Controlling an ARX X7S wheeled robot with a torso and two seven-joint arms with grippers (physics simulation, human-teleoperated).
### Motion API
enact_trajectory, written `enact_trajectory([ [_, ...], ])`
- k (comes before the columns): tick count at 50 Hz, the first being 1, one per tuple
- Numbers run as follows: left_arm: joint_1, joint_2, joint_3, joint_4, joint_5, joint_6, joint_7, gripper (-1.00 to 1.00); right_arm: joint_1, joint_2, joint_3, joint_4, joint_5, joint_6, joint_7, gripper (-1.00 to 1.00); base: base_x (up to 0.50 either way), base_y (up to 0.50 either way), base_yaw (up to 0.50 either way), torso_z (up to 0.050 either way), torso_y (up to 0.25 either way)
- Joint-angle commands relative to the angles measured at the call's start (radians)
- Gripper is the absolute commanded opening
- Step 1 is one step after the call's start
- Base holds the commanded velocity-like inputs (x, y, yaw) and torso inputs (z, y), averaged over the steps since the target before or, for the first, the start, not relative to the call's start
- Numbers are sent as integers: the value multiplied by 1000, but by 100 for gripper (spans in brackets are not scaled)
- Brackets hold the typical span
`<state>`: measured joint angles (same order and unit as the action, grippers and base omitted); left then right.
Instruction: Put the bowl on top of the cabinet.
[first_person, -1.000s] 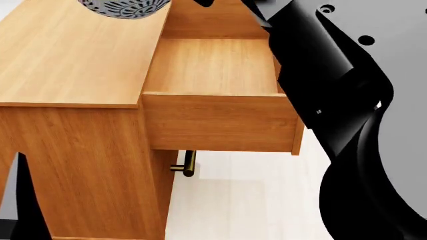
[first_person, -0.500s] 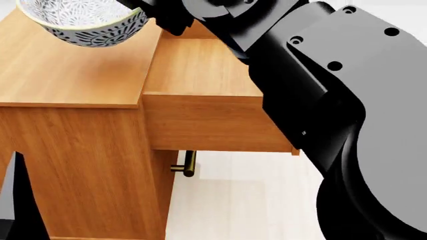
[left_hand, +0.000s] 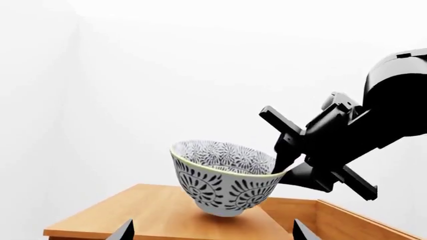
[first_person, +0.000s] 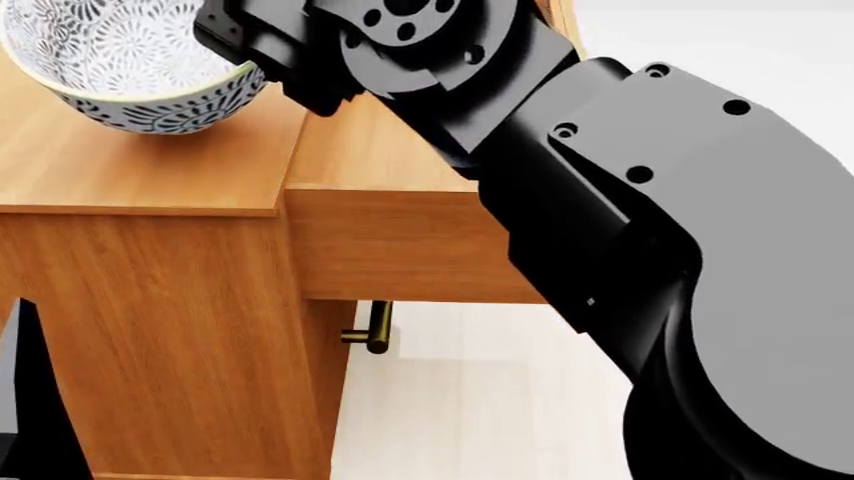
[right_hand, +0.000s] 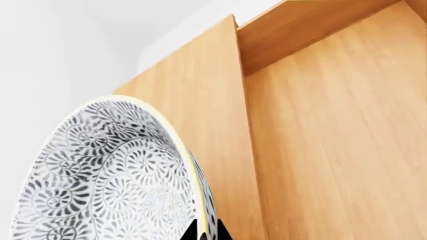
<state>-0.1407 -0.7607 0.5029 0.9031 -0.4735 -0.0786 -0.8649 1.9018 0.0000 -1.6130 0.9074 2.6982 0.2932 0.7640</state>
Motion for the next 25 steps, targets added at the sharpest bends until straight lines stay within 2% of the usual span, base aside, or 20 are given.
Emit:
enact_trajectory([
  [1, 2, -1, -1, -4, -3, 8, 1, 100, -16, 0, 13, -5, -14, -23, 3, -100, 0, 0, 0, 0, 0],
  [25, 1, -4, 0, -2, -5, 11, -2, 100, -15, 0, 13, -15, -20, -41, -5, -100, 0, 0, 0, 0, 0],
])
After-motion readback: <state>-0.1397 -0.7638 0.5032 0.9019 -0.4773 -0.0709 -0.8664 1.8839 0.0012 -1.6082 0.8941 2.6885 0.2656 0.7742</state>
